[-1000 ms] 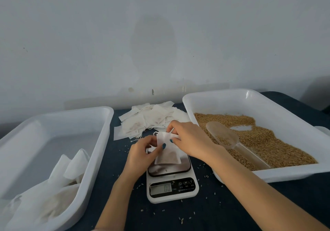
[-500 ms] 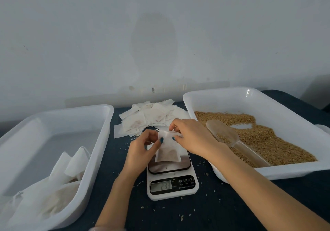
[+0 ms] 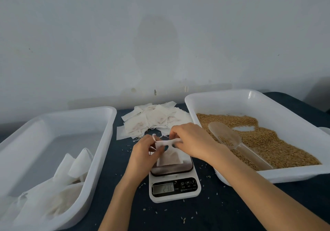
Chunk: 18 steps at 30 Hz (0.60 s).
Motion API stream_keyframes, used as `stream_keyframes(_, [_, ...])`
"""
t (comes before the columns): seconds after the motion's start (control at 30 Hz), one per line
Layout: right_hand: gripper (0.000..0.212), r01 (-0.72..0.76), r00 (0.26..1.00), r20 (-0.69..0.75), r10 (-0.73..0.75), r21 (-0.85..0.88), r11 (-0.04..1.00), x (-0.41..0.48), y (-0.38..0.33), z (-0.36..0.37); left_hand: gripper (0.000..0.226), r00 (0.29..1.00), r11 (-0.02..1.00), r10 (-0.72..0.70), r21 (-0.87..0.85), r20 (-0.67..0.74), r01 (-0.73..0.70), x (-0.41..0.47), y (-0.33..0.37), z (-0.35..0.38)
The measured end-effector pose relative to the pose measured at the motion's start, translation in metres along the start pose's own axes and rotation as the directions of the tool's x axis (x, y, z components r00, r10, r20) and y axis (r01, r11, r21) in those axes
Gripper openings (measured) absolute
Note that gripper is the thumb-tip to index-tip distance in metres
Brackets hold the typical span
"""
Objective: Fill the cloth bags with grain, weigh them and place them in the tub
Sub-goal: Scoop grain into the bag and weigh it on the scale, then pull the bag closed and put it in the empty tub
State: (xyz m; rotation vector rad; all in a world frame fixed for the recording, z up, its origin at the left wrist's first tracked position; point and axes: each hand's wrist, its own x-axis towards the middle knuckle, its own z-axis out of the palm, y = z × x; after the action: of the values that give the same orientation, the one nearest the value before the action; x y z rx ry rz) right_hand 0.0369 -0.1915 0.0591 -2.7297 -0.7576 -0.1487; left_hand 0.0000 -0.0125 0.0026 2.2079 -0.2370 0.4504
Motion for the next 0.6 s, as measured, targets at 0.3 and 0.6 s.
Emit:
stream_keyframes(0.3, [0.01,0.128,0.991,-0.1,-0.09,0.481,0.867,0.013,-0.062,-0.009,0.011,0.934,0.927,0.016,0.355,-0.356,0.119,-0.026,0.045,-0.082])
stream_keyframes(0.6, [0.02,0.203,0.969,0.013,-0.249,0.538,0.818,-0.013,-0.098,0.015,0.012,0.76,0.73,-0.357,0.345,-0.544,0.59,-0.045,0.005,-0.165])
